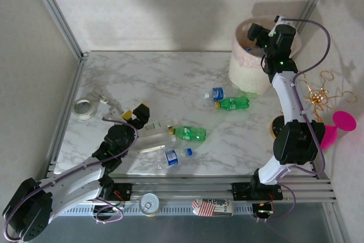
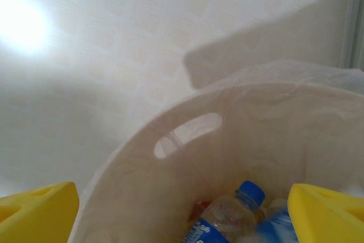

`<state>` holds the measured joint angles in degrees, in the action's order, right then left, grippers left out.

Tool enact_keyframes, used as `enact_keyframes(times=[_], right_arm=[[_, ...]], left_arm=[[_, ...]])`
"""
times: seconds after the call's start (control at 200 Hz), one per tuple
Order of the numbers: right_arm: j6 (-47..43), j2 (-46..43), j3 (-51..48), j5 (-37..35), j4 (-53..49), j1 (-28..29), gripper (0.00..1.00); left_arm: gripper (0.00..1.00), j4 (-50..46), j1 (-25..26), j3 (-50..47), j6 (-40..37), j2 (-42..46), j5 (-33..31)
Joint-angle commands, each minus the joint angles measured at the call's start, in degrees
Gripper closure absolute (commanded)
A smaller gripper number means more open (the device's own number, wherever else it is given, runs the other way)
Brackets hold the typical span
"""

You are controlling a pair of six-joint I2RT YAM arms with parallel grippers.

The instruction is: Put the plastic bottles in the bin

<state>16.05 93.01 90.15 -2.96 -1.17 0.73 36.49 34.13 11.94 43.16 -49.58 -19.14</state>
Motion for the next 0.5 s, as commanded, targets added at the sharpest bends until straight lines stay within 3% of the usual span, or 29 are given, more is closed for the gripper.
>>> enact_keyframes(times=[0.0, 0.16, 0.491], right_arm=[[0.13, -5.65, -0.24, 2.91, 0.69, 0.02, 0.02], [0.46, -11.31, -3.82, 5.12, -0.41, 2.06, 0.01], [-0.99, -21.76, -21.49, 5.00, 1.96, 12.66, 0.01]], left_arm=[[0.00, 1.34, -0.71, 0.00, 0.66, -1.25, 0.22], [0.00, 2.76, -1.25, 1.03, 0.74, -3.93, 1.33], [0.00, 6.13, -2.37, 5.17, 0.47, -11.84, 6.61]])
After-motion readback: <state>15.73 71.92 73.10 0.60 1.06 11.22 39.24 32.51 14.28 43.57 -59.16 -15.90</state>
